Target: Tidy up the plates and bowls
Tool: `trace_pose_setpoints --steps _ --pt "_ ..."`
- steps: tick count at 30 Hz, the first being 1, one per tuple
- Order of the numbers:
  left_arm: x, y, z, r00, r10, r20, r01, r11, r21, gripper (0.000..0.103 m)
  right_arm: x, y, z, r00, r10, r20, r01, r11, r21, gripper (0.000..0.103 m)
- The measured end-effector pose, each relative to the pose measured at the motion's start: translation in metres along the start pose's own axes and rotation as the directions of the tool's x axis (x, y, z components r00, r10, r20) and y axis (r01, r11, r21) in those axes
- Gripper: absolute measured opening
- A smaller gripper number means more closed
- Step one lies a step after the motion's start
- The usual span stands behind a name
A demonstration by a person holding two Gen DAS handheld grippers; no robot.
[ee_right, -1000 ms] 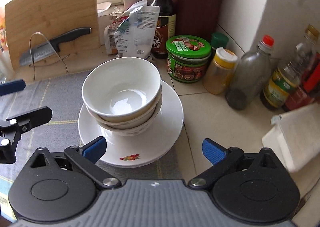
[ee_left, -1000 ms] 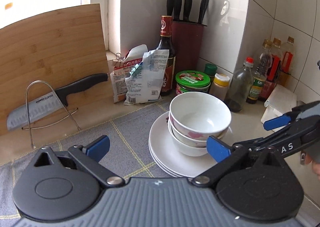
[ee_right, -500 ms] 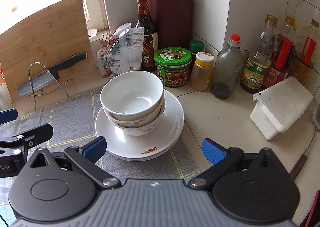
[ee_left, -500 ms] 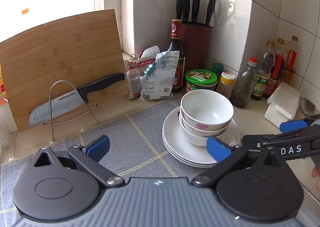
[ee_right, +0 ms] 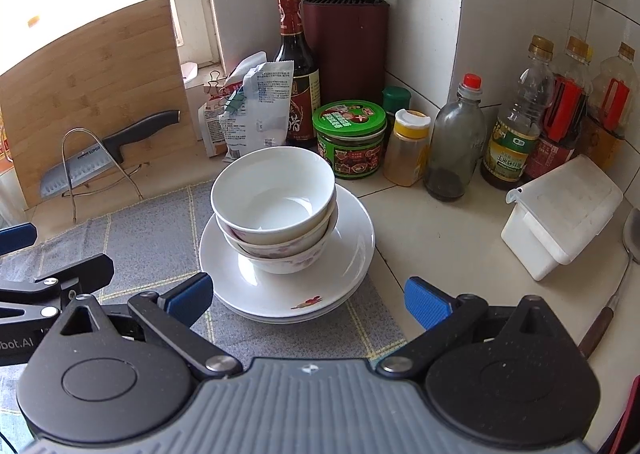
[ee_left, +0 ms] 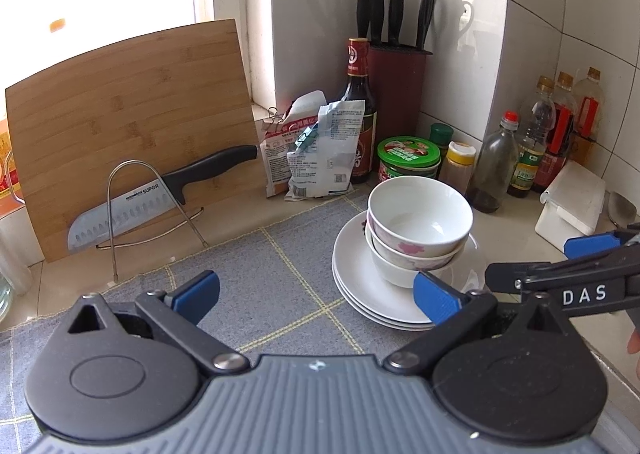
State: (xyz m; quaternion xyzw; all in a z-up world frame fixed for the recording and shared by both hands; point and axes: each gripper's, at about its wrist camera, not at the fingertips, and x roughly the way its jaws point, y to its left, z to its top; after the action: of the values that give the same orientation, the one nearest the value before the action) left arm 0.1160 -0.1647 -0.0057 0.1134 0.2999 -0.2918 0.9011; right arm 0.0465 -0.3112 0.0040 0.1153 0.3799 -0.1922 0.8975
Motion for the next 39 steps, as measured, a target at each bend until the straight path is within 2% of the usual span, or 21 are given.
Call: trace_pose_setpoints --steps 39 --pt "0.0013 -0.0036 0.0028 1.000 -0.002 0.005 0.002 1.000 -0.001 0.102 -0.0041 -0.0031 0.0028 1.000 -0.005 0.008 0.005 1.000 -0.022 0.103"
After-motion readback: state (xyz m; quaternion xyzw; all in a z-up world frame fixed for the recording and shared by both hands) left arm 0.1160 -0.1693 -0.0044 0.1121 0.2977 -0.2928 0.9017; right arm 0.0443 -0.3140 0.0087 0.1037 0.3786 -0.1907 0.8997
